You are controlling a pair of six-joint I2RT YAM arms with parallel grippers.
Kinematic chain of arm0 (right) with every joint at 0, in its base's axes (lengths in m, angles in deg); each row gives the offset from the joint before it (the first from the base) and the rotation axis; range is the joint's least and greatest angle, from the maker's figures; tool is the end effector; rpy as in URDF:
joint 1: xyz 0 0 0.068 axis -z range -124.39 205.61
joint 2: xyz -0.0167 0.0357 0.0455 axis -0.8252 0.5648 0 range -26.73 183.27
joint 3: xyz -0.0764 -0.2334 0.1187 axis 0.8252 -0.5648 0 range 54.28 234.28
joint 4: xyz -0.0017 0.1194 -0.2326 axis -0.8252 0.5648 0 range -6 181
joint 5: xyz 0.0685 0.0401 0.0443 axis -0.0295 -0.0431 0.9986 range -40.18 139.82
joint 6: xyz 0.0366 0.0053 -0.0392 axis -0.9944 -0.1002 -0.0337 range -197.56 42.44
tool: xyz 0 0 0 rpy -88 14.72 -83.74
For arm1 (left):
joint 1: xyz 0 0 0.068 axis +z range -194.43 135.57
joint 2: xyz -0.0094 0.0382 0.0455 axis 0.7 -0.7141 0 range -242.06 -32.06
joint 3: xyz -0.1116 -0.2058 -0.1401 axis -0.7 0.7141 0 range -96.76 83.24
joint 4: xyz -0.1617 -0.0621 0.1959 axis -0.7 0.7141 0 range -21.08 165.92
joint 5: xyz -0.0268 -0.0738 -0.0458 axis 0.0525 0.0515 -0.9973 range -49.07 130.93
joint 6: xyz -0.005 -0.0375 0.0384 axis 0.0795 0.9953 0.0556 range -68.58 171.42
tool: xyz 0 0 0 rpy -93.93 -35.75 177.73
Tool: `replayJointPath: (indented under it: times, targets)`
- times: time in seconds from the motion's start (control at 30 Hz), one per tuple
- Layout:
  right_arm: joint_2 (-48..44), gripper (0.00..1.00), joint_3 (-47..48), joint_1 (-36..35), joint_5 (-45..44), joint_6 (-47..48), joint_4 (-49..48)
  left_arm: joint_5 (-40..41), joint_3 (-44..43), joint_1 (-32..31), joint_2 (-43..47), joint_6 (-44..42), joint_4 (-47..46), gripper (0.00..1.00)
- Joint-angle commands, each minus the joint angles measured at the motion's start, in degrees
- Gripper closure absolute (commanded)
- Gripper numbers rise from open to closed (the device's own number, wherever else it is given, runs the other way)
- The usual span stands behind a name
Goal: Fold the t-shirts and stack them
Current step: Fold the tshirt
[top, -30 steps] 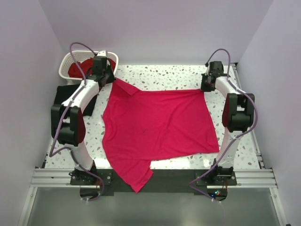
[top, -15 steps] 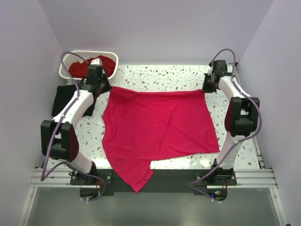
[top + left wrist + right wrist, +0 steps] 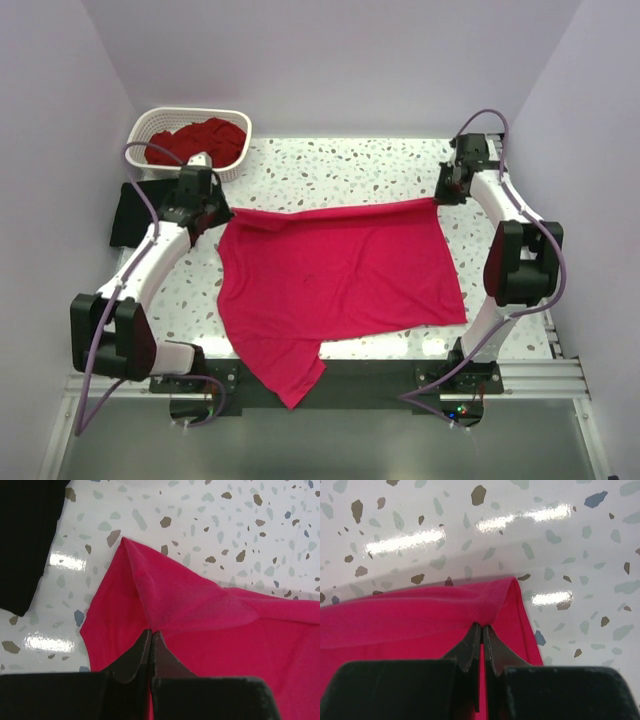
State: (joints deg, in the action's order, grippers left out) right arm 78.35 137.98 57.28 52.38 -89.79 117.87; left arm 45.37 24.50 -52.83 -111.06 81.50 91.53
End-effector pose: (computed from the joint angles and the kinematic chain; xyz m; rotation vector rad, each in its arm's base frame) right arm 0.4011 -0.0100 0.2450 0.2896 2.5221 0.1296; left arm 0.2977 -0.0412 0.2696 -0.4767 2.2802 -0.2494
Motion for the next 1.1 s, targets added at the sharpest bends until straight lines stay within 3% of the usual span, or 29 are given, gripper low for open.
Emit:
replayJointPath:
  times: [0.0, 0.6, 1.07]
  targets:
    - [-3.30, 1.00, -1.87, 0.26, -1.08, -1.39, 0.41, -0.58, 3.27, 0.05, 5.77, 2.51, -0.29, 1.00]
    - [-0.40, 1.00, -9.08, 0.26, -2.39, -3.85, -0.56, -7.96, 20.32, 0.05, 12.47, 7.70, -4.06, 1.00]
    - [-1.19, 1.00, -5.13, 0.26, -2.39, -3.15, 2.78, -9.10, 12.95, 0.05, 15.10, 5.86, 2.96, 1.00]
